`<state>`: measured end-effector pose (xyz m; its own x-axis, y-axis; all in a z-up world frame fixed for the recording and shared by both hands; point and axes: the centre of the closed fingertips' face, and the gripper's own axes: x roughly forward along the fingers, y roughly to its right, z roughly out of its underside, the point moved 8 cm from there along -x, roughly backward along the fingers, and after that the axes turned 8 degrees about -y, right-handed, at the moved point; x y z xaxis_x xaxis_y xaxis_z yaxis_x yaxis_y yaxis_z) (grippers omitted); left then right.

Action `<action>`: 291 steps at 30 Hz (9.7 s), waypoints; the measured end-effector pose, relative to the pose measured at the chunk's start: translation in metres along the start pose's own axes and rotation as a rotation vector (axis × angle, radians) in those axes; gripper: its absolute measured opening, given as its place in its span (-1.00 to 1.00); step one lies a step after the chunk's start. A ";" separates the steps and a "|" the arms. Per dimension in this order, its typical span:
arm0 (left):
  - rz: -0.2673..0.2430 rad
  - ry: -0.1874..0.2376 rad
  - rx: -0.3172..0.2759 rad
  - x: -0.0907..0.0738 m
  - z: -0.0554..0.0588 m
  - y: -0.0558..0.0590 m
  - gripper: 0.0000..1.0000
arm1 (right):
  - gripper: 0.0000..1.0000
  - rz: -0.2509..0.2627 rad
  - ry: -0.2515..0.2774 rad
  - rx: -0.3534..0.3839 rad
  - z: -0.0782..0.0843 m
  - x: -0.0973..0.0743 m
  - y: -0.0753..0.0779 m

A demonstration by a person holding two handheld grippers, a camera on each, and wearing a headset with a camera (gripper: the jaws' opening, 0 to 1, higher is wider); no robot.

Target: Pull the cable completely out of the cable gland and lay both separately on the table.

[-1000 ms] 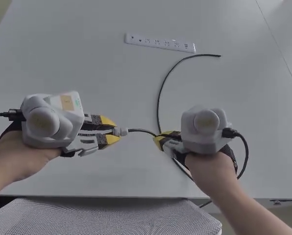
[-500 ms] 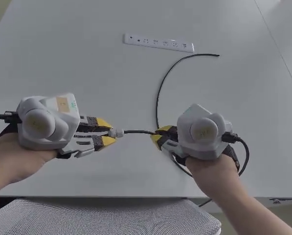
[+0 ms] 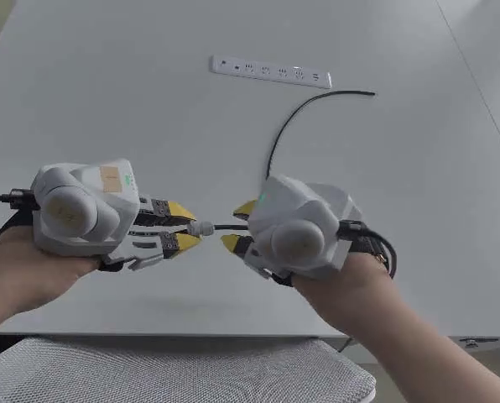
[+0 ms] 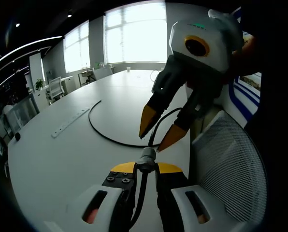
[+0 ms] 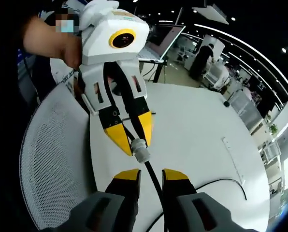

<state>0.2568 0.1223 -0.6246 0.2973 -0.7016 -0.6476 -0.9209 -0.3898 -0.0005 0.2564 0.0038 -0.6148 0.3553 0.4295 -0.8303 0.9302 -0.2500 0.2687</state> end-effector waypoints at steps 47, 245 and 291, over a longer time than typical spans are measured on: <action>-0.019 0.005 -0.003 -0.005 0.003 -0.003 -0.69 | -0.98 -0.013 -0.017 0.408 0.040 0.007 0.017; 0.003 0.025 0.023 -0.007 -0.013 0.003 -0.69 | -0.74 0.015 0.085 0.287 0.041 -0.003 0.014; -0.017 0.050 0.021 -0.014 -0.016 0.004 -0.69 | -0.98 0.027 0.014 0.650 0.065 0.001 0.019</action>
<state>0.2528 0.1208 -0.6034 0.3245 -0.7240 -0.6087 -0.9206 -0.3895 -0.0275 0.2683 -0.0569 -0.6421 0.3829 0.4259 -0.8197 0.6769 -0.7332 -0.0648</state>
